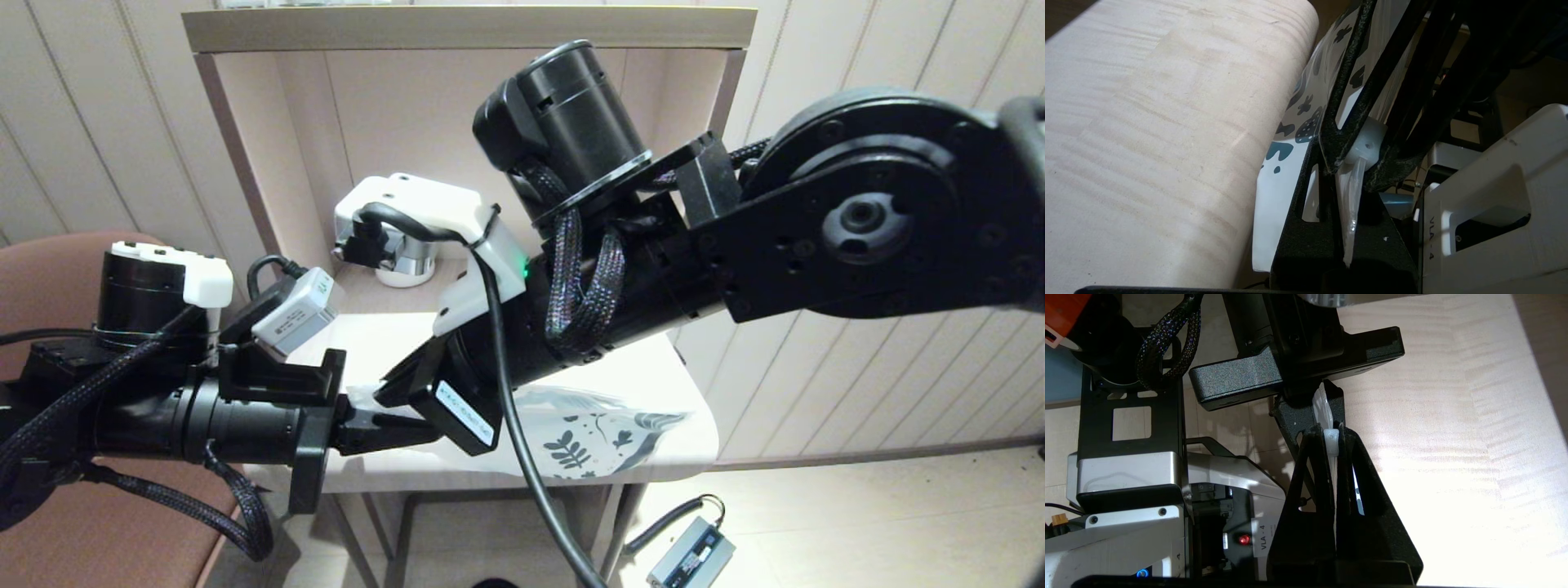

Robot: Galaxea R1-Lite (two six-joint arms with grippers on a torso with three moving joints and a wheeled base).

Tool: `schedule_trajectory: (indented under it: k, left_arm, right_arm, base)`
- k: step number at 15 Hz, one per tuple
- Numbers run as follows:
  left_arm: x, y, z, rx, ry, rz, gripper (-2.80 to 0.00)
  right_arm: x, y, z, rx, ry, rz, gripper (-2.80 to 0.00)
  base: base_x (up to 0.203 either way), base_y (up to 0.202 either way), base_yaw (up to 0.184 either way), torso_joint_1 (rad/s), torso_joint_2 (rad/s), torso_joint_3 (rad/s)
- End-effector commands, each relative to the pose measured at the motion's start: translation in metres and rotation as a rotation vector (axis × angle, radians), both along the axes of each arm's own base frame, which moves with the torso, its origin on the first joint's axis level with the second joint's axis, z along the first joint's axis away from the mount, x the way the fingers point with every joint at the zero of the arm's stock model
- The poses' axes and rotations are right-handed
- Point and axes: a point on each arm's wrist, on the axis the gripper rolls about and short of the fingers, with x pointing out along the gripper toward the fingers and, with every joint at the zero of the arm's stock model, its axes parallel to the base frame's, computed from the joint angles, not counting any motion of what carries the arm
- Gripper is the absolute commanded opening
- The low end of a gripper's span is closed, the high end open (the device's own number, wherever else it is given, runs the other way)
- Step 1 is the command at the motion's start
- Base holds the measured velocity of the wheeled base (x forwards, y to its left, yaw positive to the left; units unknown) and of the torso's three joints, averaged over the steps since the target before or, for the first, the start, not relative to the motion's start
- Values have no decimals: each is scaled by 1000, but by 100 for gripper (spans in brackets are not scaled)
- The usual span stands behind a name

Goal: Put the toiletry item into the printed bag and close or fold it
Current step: Close the strorage bag and place it on the desk

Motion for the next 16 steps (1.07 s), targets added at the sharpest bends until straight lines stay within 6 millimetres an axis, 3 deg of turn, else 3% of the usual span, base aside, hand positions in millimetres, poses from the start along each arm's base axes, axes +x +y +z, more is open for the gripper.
schedule_trajectory:
  k: [1, 5, 16]
  left_arm:
    - [0, 0, 1, -3, -4, -5, -280]
    - [0, 0, 0, -3, -4, -5, -280]
    - [-2, -1, 0, -2, -6, -12, -280]
  right_arm:
    - [2, -4, -1, -11, 7, -8, -280]
    - [0, -20, 2, -34, 22, -30, -280]
    - [-3, -96, 12, -35, 31, -161, -280]
  base:
    - [0, 0, 0, 0, 0, 0]
    - [0, 0, 0, 0, 0, 0]
    - [0, 0, 0, 0, 0, 0]
